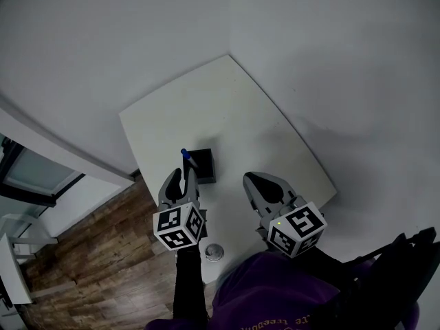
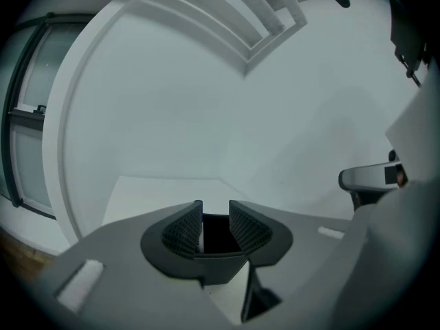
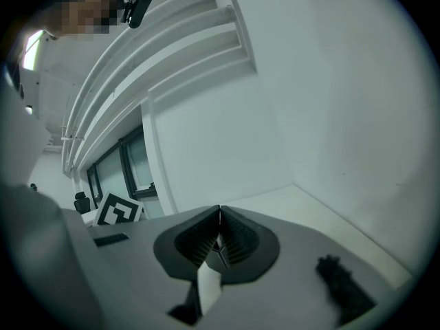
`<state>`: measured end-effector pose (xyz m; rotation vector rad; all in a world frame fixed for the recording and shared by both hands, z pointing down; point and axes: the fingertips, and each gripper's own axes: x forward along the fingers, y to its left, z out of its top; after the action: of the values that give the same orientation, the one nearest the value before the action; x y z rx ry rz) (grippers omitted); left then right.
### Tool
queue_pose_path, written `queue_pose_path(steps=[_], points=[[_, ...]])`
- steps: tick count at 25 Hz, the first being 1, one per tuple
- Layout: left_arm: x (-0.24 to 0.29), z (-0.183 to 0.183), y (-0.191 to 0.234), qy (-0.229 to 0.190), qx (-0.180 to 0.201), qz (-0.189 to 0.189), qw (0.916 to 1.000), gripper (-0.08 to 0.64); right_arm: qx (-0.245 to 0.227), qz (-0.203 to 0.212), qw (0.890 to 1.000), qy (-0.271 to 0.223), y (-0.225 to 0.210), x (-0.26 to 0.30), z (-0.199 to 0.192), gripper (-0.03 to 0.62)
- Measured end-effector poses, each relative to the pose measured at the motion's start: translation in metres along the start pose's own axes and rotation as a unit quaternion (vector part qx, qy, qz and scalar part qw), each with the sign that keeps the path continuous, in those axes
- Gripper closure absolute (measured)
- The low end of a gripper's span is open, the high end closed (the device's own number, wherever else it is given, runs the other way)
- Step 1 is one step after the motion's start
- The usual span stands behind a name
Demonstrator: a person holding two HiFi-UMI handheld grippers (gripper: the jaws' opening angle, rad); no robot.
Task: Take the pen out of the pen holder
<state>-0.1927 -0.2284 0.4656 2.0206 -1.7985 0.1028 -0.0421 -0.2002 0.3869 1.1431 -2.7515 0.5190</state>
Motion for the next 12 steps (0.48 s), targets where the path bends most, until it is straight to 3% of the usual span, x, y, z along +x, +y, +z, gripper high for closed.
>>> queue_pose_path(steps=[6,12], points=[[0.02,-0.005,0.007,0.018,-0.013,0.0,0.9998,0.44,0.002,0.004,1.0,0.012,-0.001,0.012,-0.006,0.581],[0.036,-0.01,0.022,0.044,0.004,0.008,0.999,0.434,0.009,0.005,1.0,0.024,0.0,0.02,-0.016,0.581]])
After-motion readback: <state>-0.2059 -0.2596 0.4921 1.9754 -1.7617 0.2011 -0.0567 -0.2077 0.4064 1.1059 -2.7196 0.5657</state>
